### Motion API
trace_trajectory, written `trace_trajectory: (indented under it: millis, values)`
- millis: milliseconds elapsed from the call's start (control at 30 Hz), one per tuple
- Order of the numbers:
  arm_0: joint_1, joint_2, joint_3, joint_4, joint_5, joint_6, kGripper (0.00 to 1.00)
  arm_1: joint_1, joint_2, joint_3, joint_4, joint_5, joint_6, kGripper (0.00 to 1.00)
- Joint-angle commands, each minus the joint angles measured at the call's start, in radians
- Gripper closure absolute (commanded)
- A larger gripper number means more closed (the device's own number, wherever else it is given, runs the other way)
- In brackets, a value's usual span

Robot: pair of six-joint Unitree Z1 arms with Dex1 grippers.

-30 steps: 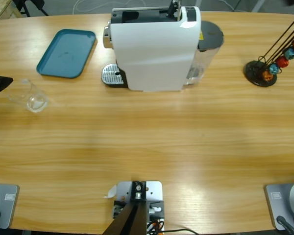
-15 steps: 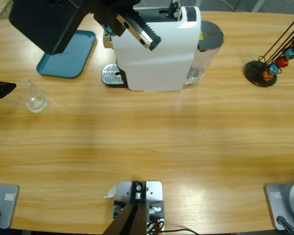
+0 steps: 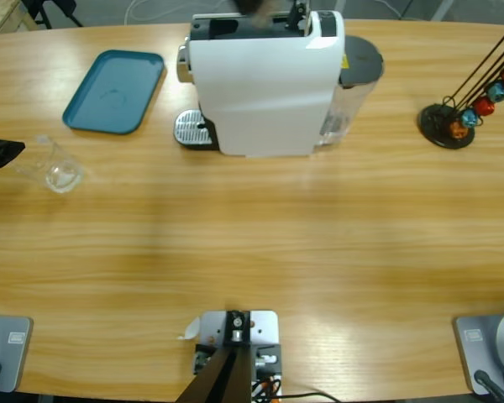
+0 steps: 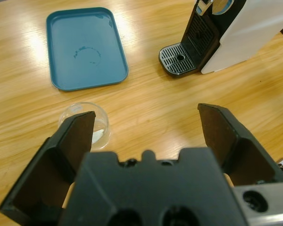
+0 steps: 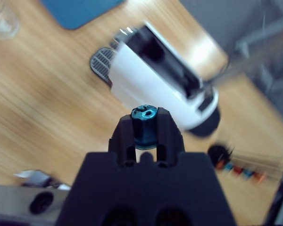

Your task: Pour coffee

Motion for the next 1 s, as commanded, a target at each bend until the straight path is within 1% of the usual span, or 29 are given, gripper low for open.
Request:
trace_trajectory:
  millis: [33, 133, 200, 233, 333, 433, 533, 600, 667, 900, 1000]
  values:
    - [-0.007, -0.013, 0.037, -0.008, -0.013, -0.009, 0.059, 0.0, -0.252, 0.429, 0.051, -0.023, 0.573, 1.0]
    - [-0.007, -0.005, 0.036, -0.009, -0.013, -0.009, 0.059, -0.027, -0.293, 0.571, 0.035, -0.018, 0.72, 1.0]
    - [-0.007, 0.002, 0.035, -0.009, -0.014, -0.008, 0.059, -0.06, -0.306, 0.67, -0.018, 0.006, 0.796, 1.0]
    - [-0.007, 0.005, 0.034, -0.009, -0.016, -0.008, 0.059, -0.077, -0.31, 0.724, -0.075, 0.031, 0.807, 1.0]
    - [-0.007, 0.017, 0.031, -0.009, -0.02, -0.008, 0.059, -0.111, -0.298, 0.912, -0.331, 0.135, 0.847, 1.0]
    - [-0.007, 0.031, 0.028, -0.009, -0.022, -0.006, 0.059, -0.13, -0.3, 1.086, -0.559, 0.212, 0.994, 1.0]
    - [-0.007, 0.037, 0.026, -0.009, -0.022, -0.006, 0.059, -0.139, -0.297, 1.225, -0.726, 0.242, 1.187, 1.0]
    - [-0.007, 0.036, 0.026, -0.009, -0.022, -0.006, 0.059, -0.141, -0.281, 1.266, -0.748, 0.242, 1.32, 1.0]
    - [-0.007, 0.036, 0.026, -0.008, -0.022, -0.006, 0.059, -0.143, -0.275, 1.298, -0.77, 0.243, 1.421, 1.0]
    - [-0.007, 0.045, 0.026, -0.008, -0.022, -0.005, 0.059, -0.143, -0.245, 1.429, -0.943, 0.273, 1.672, 1.0]
    - [-0.007, 0.048, 0.025, -0.008, -0.022, -0.004, 0.059, -0.143, -0.213, 1.456, -0.976, 0.297, 1.766, 1.0]
